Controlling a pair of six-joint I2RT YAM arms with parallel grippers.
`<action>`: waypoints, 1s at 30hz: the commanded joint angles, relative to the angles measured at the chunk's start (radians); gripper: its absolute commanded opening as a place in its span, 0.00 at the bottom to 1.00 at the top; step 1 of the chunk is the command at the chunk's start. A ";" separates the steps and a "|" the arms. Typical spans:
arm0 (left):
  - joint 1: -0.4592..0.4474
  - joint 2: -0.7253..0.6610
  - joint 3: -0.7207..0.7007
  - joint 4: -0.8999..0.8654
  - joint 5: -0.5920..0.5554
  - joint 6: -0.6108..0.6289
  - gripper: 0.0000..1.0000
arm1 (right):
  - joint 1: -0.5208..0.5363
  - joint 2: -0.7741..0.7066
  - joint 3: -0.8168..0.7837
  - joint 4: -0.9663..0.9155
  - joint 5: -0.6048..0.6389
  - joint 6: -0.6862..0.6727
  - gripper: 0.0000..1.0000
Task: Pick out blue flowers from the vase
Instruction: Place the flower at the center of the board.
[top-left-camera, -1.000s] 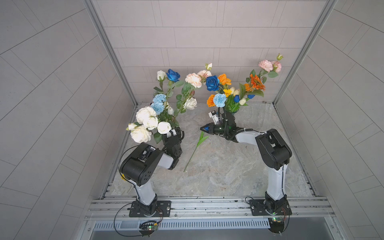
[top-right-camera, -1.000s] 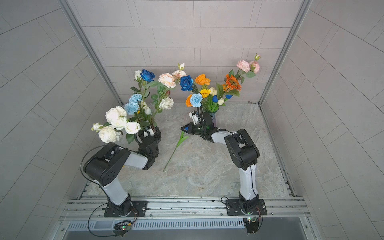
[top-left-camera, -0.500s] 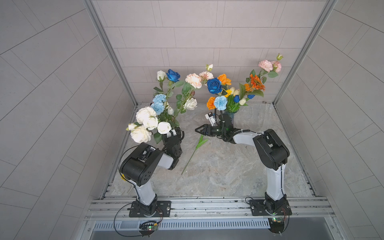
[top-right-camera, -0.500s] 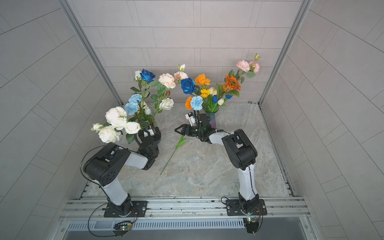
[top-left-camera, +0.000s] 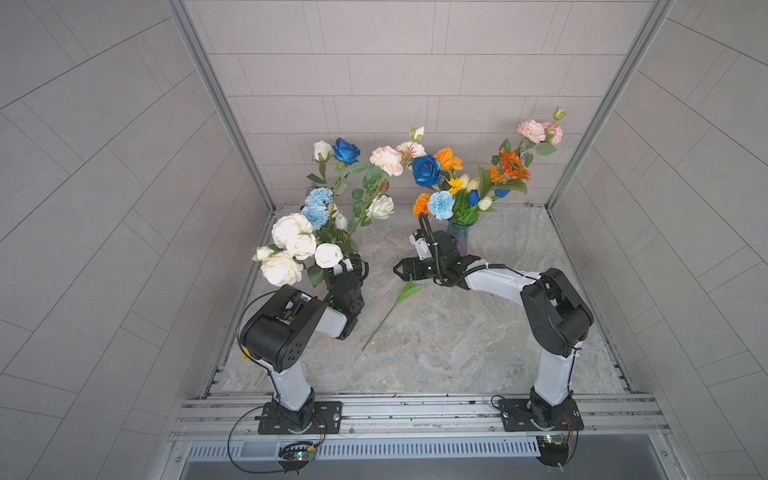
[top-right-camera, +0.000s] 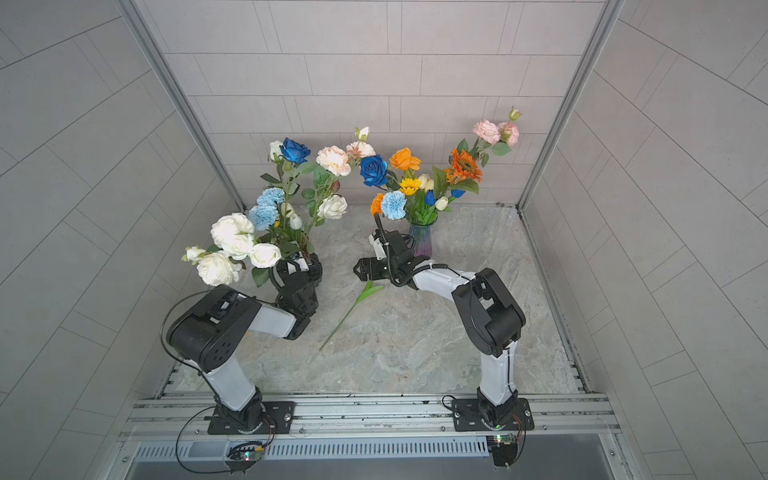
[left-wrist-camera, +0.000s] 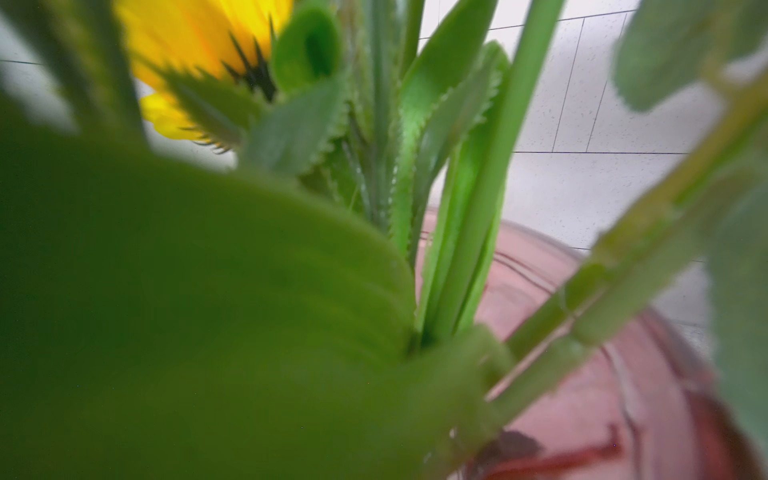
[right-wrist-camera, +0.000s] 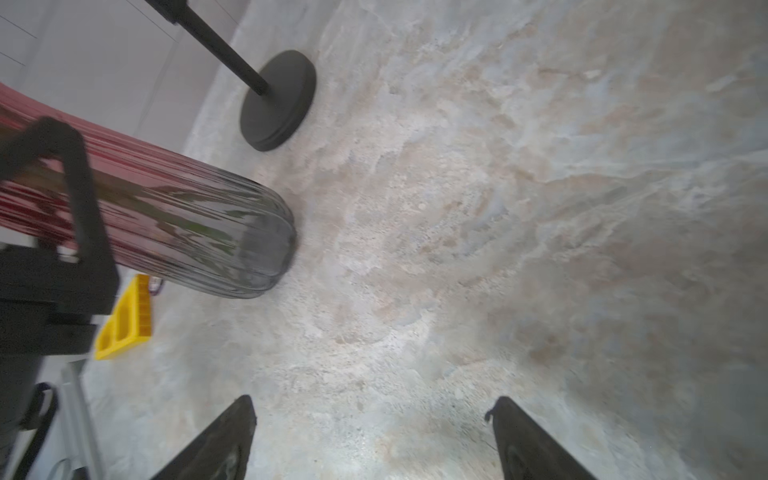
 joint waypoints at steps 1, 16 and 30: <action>-0.009 -0.027 -0.011 -0.008 0.010 0.006 0.74 | 0.051 0.029 0.082 -0.140 0.216 -0.059 0.90; -0.009 -0.029 -0.014 -0.009 0.012 -0.003 0.74 | 0.132 0.316 0.615 -0.508 0.567 -0.101 0.97; -0.009 -0.029 -0.013 -0.009 0.005 -0.001 0.74 | 0.201 -0.046 0.141 -0.345 0.441 -0.179 0.92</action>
